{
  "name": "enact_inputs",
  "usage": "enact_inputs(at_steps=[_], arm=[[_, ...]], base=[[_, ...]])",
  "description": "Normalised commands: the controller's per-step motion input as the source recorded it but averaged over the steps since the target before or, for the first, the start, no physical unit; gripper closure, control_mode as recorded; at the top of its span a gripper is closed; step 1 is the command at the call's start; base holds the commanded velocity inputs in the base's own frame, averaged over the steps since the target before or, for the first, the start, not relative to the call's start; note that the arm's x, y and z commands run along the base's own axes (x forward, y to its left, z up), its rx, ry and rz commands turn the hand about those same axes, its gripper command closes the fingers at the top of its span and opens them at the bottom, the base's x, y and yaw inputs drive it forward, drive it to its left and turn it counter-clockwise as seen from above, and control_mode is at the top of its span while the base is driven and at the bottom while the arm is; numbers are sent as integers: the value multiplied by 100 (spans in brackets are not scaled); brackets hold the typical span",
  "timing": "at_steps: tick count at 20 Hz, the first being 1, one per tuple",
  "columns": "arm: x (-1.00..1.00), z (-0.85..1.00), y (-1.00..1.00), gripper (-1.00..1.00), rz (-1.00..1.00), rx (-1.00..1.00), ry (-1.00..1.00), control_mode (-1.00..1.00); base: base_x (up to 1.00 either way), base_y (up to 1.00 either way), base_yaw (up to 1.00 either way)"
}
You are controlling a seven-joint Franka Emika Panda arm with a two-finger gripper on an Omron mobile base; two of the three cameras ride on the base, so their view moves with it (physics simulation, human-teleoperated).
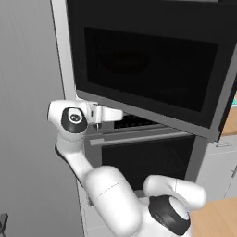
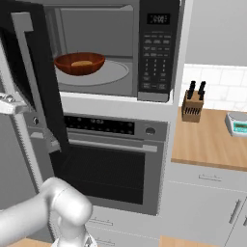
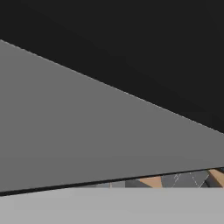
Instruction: Open the microwave, place the bowl with waffle inside the microwave, then close the microwave door and turn it on.
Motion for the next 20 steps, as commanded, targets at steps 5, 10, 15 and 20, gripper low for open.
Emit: enact_inputs(at_steps=[5,10,15,20], arm=[[-53,7,-94,100,0,6,-23,-100],[-94,39,-80,100,0,0,-18,-100],[37,94,-37,100,7,3,-27,-100],[99,70,-8,100,19,6,-9,-100]], base=[[0,0,0],[0,0,0],[0,0,0],[0,0,0]])
